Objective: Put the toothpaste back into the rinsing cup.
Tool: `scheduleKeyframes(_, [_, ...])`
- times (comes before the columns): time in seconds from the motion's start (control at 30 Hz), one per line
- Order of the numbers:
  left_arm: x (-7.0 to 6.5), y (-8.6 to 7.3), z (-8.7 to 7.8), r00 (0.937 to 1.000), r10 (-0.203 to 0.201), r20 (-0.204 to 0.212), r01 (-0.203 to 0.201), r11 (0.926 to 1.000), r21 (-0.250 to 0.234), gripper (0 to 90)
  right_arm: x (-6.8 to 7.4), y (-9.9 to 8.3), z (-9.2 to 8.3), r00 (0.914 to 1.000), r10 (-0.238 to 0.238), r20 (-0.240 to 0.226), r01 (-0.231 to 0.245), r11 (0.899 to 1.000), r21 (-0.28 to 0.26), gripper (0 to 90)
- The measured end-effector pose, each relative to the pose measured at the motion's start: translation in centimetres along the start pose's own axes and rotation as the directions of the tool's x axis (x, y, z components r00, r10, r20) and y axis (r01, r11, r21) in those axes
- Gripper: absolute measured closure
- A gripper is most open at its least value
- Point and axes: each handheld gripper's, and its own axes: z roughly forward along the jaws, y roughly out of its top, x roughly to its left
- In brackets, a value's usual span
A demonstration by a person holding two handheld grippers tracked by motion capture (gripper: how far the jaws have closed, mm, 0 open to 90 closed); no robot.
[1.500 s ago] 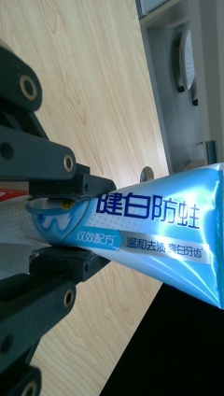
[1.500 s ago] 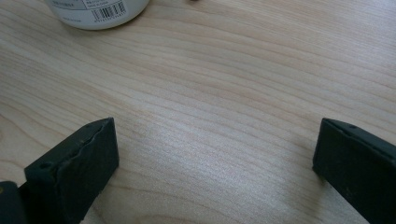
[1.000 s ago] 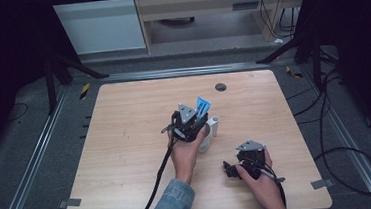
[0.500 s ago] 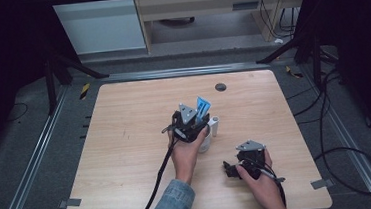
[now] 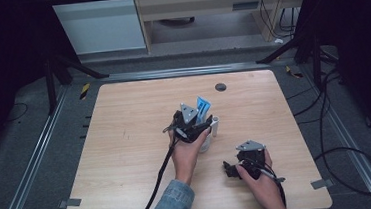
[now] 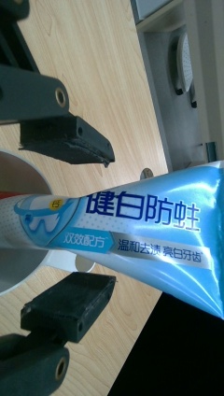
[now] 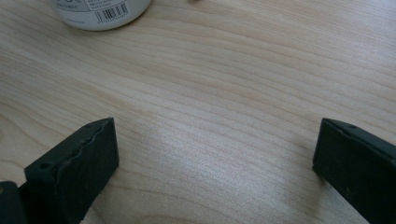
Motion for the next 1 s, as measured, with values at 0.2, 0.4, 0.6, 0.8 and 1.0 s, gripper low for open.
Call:
scheduleKeyframes(0.2, [-0.1,0.0,0.1,1.0,0.001,-0.001,-0.001,1.0,0.007,28.2,0.0,0.0,0.0,1.0,0.0,0.0,0.0,1.0,0.0,0.5])
scheduleKeyframes(0.4, [-0.2,0.1,0.1,1.0,0.007,-0.005,-0.007,0.9998,0.019,23.3,0.0,0.0,0.0,1.0,0.0,0.0,0.0,1.0,0.0,0.5])
scheduleKeyframes(0.6, [-0.5,0.0,0.1,0.9998,0.007,-0.017,-0.006,0.9994,0.033,15.9,0.0,0.0,0.0,1.0,0.0,-0.001,0.0,1.0,0.0,0.5])
scheduleKeyframes(0.8, [-0.7,-0.1,-0.1,0.9997,0.018,-0.014,-0.017,0.9978,0.064,8.2,0.0,0.0,0.0,1.0,0.0,0.0,0.0,1.0,0.0,0.5])
scheduleKeyframes(1.0, [-1.0,-0.2,-0.8,0.9986,0.047,-0.026,-0.045,0.9968,0.067,5.6,0.0,0.0,0.0,1.0,0.0,0.0,0.0,1.0,0.0,0.5])
